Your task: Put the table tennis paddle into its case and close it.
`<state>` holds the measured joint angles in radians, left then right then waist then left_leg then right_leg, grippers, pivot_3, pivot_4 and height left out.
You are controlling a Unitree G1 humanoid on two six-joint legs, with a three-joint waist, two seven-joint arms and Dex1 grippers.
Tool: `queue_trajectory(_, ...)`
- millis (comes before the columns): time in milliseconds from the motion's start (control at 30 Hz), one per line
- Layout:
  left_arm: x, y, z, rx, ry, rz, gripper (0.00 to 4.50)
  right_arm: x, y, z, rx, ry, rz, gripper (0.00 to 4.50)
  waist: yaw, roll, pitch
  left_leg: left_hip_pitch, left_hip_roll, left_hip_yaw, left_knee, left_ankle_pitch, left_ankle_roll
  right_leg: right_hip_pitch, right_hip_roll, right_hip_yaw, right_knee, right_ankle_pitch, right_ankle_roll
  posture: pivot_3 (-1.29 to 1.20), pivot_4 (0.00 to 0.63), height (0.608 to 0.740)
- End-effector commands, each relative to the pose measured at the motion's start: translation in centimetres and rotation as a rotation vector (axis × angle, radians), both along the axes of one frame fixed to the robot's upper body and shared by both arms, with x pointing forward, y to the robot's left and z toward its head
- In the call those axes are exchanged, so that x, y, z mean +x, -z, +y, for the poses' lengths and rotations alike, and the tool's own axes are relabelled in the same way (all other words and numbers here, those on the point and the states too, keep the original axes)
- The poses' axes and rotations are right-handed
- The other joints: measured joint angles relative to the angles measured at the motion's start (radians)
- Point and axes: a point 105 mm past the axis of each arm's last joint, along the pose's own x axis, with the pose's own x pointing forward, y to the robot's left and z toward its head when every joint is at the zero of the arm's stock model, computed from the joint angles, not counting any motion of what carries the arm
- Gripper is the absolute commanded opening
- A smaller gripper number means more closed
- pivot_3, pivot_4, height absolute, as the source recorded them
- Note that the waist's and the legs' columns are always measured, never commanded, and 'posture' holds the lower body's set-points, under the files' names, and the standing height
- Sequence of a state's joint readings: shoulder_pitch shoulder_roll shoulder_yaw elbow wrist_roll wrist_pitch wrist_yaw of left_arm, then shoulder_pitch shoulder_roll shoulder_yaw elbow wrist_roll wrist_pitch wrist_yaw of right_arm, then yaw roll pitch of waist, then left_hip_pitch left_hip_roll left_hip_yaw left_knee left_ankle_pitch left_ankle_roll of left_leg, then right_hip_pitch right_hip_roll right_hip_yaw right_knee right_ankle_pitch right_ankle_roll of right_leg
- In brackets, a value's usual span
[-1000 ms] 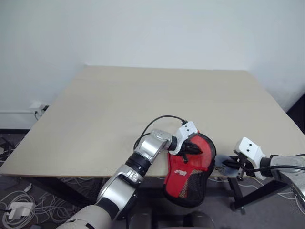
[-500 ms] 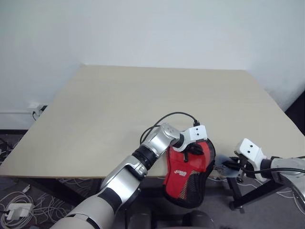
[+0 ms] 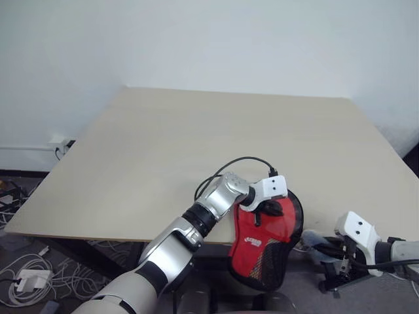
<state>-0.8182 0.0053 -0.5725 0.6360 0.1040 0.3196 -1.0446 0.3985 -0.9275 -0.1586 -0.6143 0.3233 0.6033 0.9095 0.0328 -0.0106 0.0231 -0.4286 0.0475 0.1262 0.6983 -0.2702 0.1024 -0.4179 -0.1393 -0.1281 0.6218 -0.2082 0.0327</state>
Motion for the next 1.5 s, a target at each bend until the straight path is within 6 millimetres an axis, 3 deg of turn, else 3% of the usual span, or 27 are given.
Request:
queue_trajectory(33, -0.3, 3.9, 2.5, 0.165, -0.053, 0.067, 0.71, 0.3, 0.6, 1.2, -0.006, -0.011, 0.0, 0.01, -0.001, -0.001, 0.0, 0.0, 0.0, 0.0, 0.0, 0.0, 0.0, 0.0, 0.0, 0.0, 0.0, 0.0, 0.0, 0.0, 0.0, 0.724)
queue_trajectory(200, -0.6, 4.0, 2.4, 0.162, -0.051, 0.07, 0.71, 2.7, 0.6, -0.9, -0.05, 0.145, -0.061, 0.01, -0.008, -0.004, -0.002, 0.004, 0.001, 0.0, 0.002, 0.0, 0.0, 0.004, 0.0, 0.0, 0.0, 0.0, -0.001, 0.0, 0.0, 0.724)
queue_trajectory(367, -0.9, 4.1, 2.4, 0.158, -0.052, 0.075, 0.71, 5.2, -3.2, -1.9, 0.086, 0.294, -0.168, 0.01, -0.02, 0.0, -0.003, 0.005, 0.001, -0.001, 0.002, 0.0, 0.0, 0.007, -0.001, 0.0, -0.001, 0.0, 0.0, 0.0, 0.0, 0.724)
queue_trajectory(500, -1.0, 4.2, 2.5, 0.157, -0.052, 0.078, 0.71, 6.8, -4.8, -2.6, 0.149, 0.395, -0.213, 0.01, -0.022, 0.004, -0.003, 0.005, 0.0, -0.001, 0.002, 0.0, 0.0, 0.006, -0.002, 0.0, -0.001, 0.001, 0.0, 0.0, 0.0, 0.724)
queue_trajectory(633, -0.9, 4.1, 2.5, 0.157, -0.053, 0.074, 0.71, 7.9, -4.8, -3.0, 0.159, 0.472, -0.219, 0.01, -0.02, 0.006, -0.003, 0.002, 0.0, -0.001, 0.001, 0.0, 0.0, 0.004, -0.001, -0.001, -0.001, 0.0, 0.0, 0.0, 0.0, 0.724)
queue_trajectory(733, -0.8, 3.9, 2.3, 0.15, -0.056, 0.073, 0.71, 8.5, -3.7, -3.8, 0.136, 0.548, -0.17, 0.01, -0.022, 0.007, -0.003, 0.001, -0.001, -0.001, 0.002, 0.0, 0.0, 0.004, -0.001, -0.001, -0.001, 0.001, 0.0, 0.0, 0.0, 0.724)
queue_trajectory(933, -0.9, 4.0, 2.1, 0.148, -0.052, 0.072, 0.71, 8.0, -3.2, -3.5, 0.15, 0.575, -0.104, 2.1, -0.022, 0.008, -0.004, 0.001, -0.002, -0.001, 0.002, 0.0, 0.001, 0.004, -0.002, -0.001, -0.001, 0.001, 0.0, 0.0, 0.0, 0.724)
queue_trajectory(1267, -0.9, 4.1, 2.1, 0.148, -0.054, 0.072, 0.71, 8.9, -5.4, -4.7, 0.388, 0.714, -0.007, 2.1, -0.022, 0.01, -0.004, 0.002, -0.002, -0.001, 0.002, 0.0, 0.001, 0.005, -0.001, -0.001, -0.001, 0.001, 0.0, 0.0, 0.0, 0.724)
queue_trajectory(1500, -0.8, 4.1, 2.1, 0.147, -0.058, 0.066, 0.71, 9.7, -6.1, -6.2, 0.403, 0.791, -0.003, 2.1, -0.023, 0.01, -0.005, 0.001, -0.002, -0.001, 0.002, 0.0, 0.001, 0.005, -0.001, -0.001, -0.001, 0.001, 0.0, 0.0, 0.0, 0.724)
